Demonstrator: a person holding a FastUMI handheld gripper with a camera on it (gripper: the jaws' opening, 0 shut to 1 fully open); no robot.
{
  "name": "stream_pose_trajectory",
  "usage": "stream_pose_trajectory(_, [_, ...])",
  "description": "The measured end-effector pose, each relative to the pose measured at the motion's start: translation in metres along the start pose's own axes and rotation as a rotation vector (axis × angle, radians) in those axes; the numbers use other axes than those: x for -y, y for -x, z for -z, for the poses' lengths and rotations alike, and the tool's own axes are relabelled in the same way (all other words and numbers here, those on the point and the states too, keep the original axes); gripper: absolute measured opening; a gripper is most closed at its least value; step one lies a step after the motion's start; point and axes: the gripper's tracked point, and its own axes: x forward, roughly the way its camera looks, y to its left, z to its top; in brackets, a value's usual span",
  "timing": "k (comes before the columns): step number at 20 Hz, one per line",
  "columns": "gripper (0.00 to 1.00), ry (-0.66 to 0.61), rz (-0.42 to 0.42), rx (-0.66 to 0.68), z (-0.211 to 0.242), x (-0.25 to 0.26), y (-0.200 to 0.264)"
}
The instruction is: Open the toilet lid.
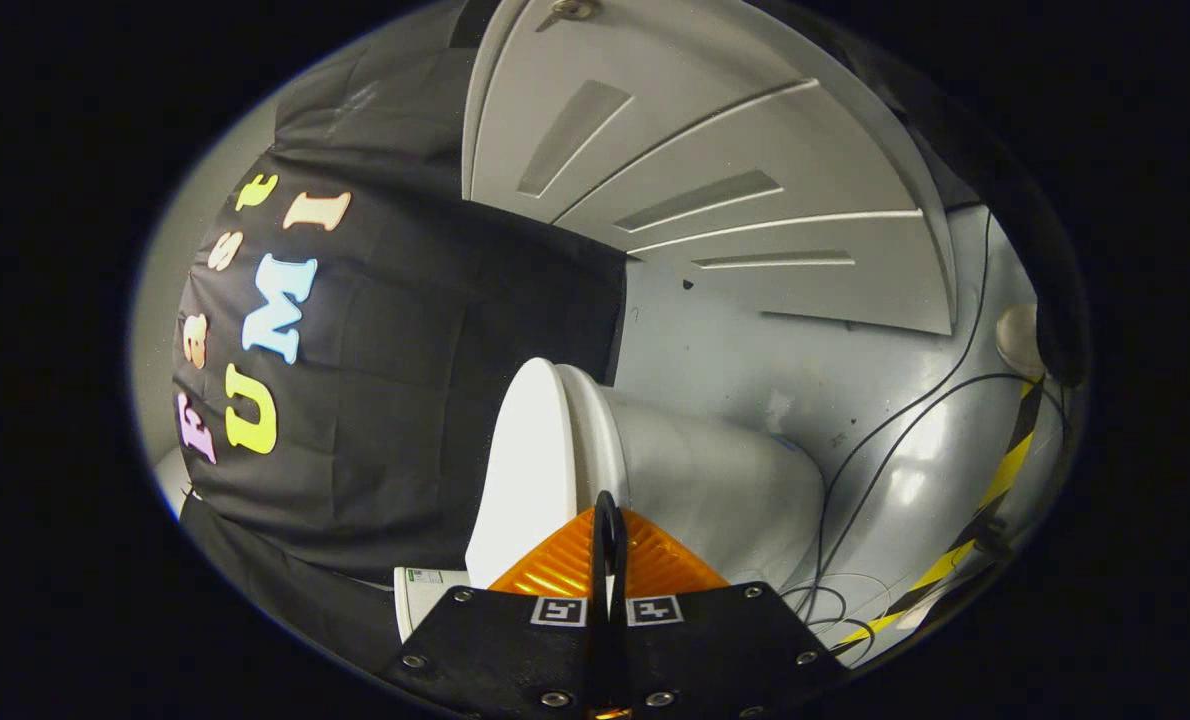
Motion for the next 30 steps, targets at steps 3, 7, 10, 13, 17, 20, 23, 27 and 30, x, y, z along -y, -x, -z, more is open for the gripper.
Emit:
stream_pose_trajectory(3, [0.0, 0.023, -0.009, 0.017, -0.004, -0.016, 0.009])
stream_pose_trajectory(7, [0.0, 0.069, -0.027, 0.028, -0.009, -0.046, 0.021])
stream_pose_trajectory(10, [0.0, 0.135, -0.034, 0.035, -0.008, -0.068, 0.028])
stream_pose_trajectory(13, [0.0, 0.177, -0.079, 0.052, -0.008, -0.092, 0.038])
stream_pose_trajectory(17, [0.0, 0.221, -0.136, 0.064, -0.005, -0.124, 0.053])
stream_pose_trajectory(20, [0.0, 0.266, -0.156, 0.072, 0.0, -0.149, 0.066])
stream_pose_trajectory(23, [0.0, 0.335, -0.174, 0.08, 0.006, -0.173, 0.075])
stream_pose_trajectory(27, [0.0, 0.386, -0.19, 0.085, 0.015, -0.2, 0.087])
stream_pose_trajectory(30, [0.0, 0.453, -0.204, 0.089, 0.022, -0.219, 0.095])
